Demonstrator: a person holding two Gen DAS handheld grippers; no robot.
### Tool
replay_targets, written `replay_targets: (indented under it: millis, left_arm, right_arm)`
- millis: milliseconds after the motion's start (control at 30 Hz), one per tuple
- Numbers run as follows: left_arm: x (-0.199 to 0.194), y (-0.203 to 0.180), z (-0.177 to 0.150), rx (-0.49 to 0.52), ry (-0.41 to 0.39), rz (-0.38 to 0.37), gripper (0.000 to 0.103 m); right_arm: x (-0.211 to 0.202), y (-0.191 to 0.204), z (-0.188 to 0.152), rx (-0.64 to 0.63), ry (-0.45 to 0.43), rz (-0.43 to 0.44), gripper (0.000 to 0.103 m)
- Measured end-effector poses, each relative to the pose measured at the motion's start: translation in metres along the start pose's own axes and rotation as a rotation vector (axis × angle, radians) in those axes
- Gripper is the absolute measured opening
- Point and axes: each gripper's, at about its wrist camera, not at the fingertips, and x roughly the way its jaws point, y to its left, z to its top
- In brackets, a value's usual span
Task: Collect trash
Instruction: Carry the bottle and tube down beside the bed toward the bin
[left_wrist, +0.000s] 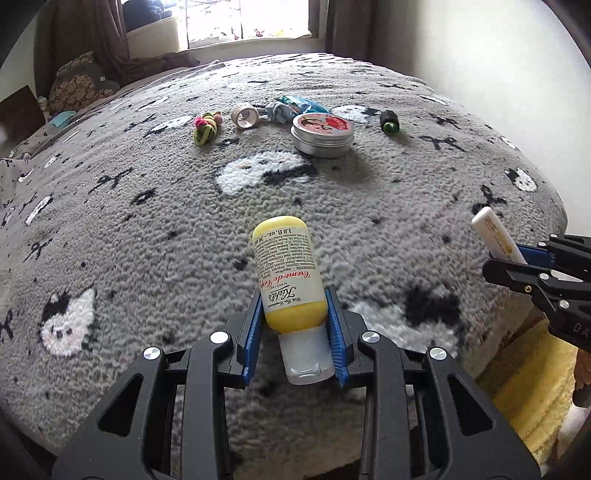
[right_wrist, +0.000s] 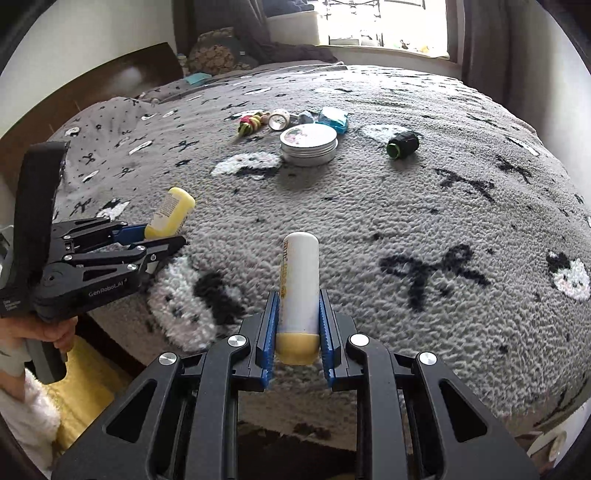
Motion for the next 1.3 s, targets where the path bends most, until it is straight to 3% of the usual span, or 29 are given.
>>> replay_targets:
  millis: [267,633,900,1300]
  left_arm:
    - [-0.026,-0.015,-0.045,-0.011,-0.007,-0.035,0.030]
    - [-0.062,-0.032,-0.092,-0.028,-0.036,-0.100,0.030]
    - [-0.059,-0.046,-0.130,-0.019,0.030,-0.135,0.030]
    - [-0.020,-0.057,-0.184,-0.030,0.192,-0.139,0.030]
  right_arm:
    - [-0.008,0.010,-0.029,0.018,0.015,0.022,0.021]
    - [-0.049,0.026,-0.057,0.017,-0.039,0.069,0.021]
    - [-0.049,0.038,-0.090,0.022,0.022,0.122,0.021]
    - [-0.015,0.049,-0.141,0.023,0.176,0.104,0.021]
